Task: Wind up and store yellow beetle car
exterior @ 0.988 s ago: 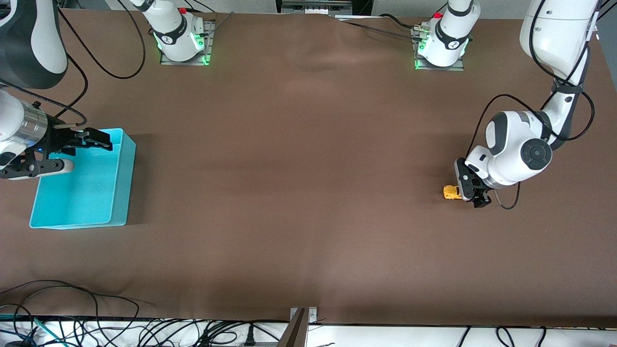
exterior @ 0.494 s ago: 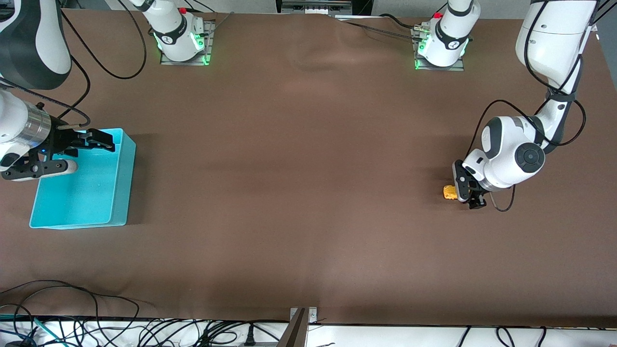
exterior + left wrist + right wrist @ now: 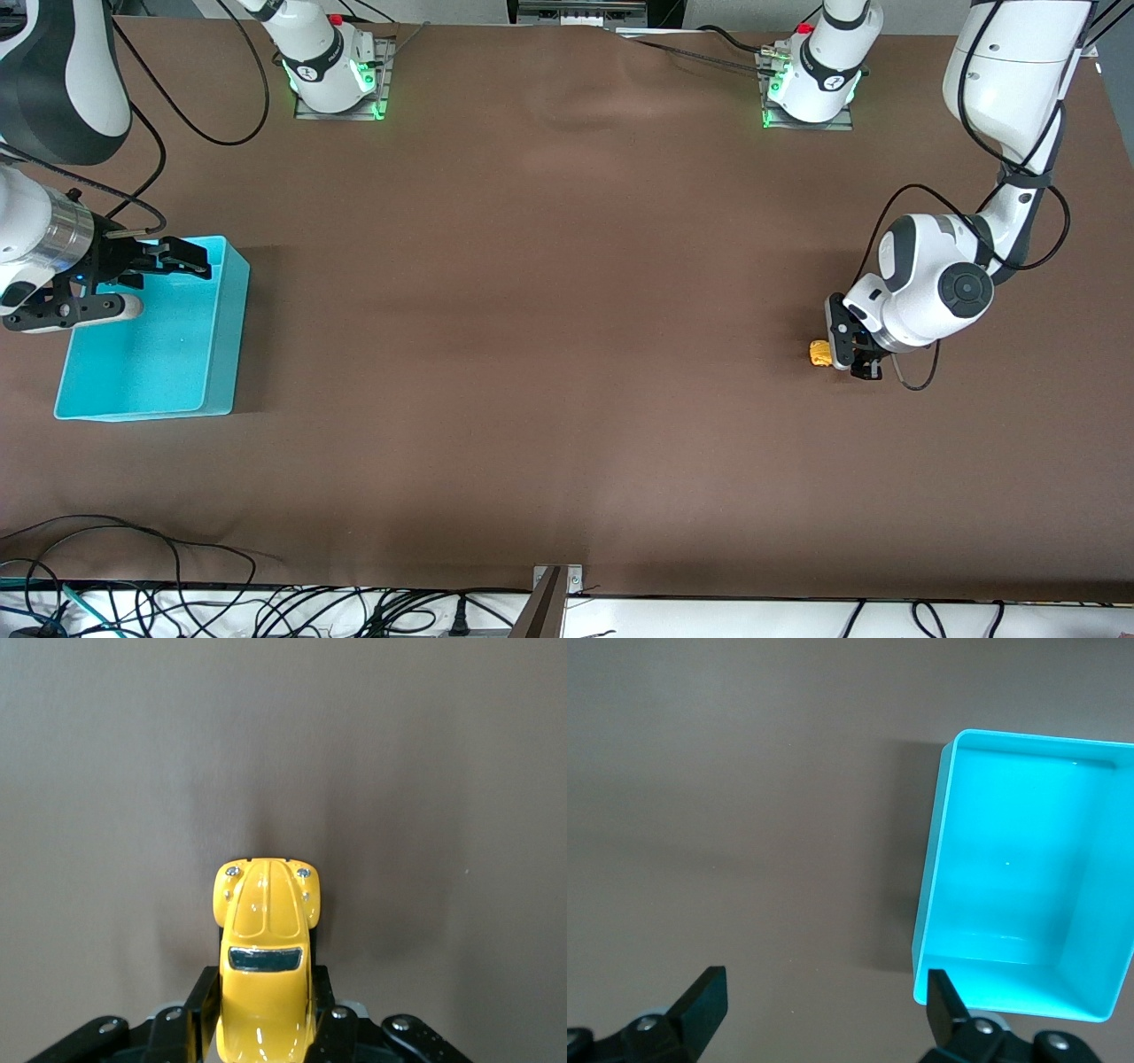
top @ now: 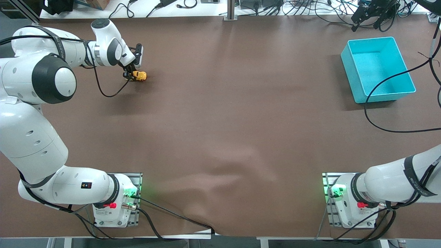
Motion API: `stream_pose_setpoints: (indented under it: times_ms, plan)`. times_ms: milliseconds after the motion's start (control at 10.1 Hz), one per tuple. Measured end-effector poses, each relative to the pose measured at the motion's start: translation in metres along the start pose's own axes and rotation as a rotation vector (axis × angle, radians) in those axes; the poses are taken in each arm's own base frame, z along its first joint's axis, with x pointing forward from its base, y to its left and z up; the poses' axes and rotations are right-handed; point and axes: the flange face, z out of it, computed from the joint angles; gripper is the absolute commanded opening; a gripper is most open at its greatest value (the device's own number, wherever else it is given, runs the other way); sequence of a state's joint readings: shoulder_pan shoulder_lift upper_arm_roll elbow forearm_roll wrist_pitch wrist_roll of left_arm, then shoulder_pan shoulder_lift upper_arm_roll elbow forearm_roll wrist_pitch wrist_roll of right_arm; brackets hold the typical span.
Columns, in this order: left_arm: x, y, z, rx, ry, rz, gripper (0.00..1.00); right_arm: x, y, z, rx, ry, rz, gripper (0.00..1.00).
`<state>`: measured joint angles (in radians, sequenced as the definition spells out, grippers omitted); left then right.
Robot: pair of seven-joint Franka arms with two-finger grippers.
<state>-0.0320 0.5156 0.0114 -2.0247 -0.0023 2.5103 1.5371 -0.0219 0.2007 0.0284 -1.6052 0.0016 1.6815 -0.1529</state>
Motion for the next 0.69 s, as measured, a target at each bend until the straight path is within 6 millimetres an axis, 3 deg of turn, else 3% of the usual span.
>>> stream_pose_setpoints:
  times_ms: [691]
  plan:
    - [-0.0008,-0.0004,0.0006,-0.001,0.001,0.034,0.0,0.0,0.0003,0.0002,0.0,0.0,0.0,1.0]
